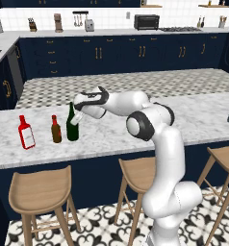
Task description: Move the plastic bottles in the middle to the plastics group, and the glass bottles in the middle to the glass group.
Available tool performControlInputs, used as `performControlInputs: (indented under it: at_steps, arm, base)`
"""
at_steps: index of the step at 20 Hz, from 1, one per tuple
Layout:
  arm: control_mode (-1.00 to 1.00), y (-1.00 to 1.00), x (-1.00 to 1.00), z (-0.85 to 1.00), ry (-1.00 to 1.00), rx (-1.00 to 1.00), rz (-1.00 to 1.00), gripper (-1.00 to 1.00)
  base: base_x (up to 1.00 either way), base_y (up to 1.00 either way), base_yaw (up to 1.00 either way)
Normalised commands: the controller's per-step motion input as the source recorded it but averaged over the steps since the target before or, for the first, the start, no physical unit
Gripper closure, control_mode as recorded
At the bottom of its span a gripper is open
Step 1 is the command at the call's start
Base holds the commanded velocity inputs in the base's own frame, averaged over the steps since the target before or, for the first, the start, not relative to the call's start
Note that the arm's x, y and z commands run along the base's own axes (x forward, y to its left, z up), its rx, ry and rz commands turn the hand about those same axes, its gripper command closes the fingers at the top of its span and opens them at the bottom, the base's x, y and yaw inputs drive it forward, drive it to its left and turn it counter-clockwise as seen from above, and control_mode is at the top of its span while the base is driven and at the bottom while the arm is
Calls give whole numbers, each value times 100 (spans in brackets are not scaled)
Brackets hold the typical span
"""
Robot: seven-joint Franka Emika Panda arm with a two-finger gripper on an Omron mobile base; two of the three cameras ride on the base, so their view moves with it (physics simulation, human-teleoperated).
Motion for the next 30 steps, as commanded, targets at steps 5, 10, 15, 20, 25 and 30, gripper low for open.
performControlInputs:
  at_steps: [5,10,15,20,25,30]
  arm:
    - [-100,7,31,-1,0,0,0,100]
    - [-100,8,15,-18,-1,0,0,100]
    - [-100,8,0,-47,-1,-1,0,100]
    - [-100,4,0,-8,-1,-1,0,100]
    - [-100,0,0,0,0,0,0,-100]
    - [-100,0,0,0,0,0,0,-100]
  base:
    - [0,0,0]
    - [0,0,0]
    - [0,0,0]
    - [0,0,0]
    - [0,0,0]
    - [0,0,0]
